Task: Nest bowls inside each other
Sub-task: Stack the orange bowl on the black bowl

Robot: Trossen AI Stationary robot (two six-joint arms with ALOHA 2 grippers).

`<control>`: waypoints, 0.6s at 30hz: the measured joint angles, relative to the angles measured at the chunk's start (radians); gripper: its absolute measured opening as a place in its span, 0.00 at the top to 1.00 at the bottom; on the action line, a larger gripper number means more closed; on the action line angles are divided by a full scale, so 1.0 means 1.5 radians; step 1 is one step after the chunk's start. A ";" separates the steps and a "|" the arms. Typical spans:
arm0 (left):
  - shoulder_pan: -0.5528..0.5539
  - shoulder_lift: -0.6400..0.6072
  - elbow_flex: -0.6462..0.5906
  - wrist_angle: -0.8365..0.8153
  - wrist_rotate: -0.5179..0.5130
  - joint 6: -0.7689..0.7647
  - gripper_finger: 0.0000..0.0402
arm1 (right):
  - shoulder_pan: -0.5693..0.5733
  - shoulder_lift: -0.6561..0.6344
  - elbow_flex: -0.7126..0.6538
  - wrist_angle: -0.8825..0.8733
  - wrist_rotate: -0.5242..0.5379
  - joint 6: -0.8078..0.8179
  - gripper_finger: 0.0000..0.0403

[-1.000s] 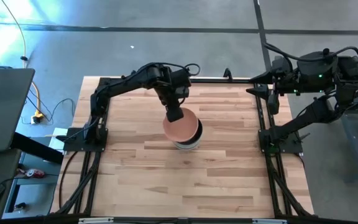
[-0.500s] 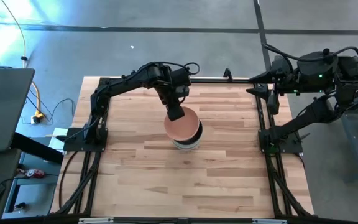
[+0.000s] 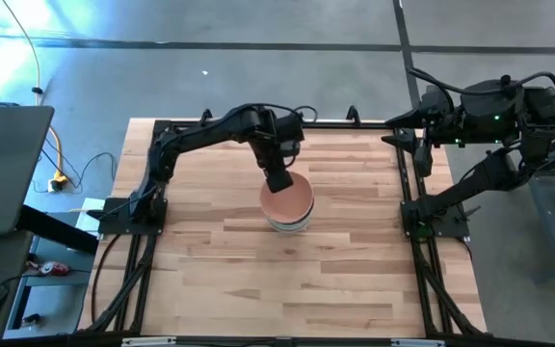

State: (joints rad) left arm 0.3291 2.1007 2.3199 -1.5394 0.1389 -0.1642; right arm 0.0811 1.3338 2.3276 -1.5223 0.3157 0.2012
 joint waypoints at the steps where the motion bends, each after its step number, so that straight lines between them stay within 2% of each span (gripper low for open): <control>1: -0.003 0.005 0.000 0.002 0.000 0.000 1.00 | 0.000 0.000 0.000 0.000 0.000 0.000 0.58; 18: 0.004 0.039 0.001 -0.002 -0.039 0.017 1.00 | 0.000 0.000 0.000 -0.003 0.000 0.000 0.58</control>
State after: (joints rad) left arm 0.3355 2.1586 2.3207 -1.5428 0.0799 -0.1383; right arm 0.0811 1.3342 2.3276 -1.5264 0.3157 0.2005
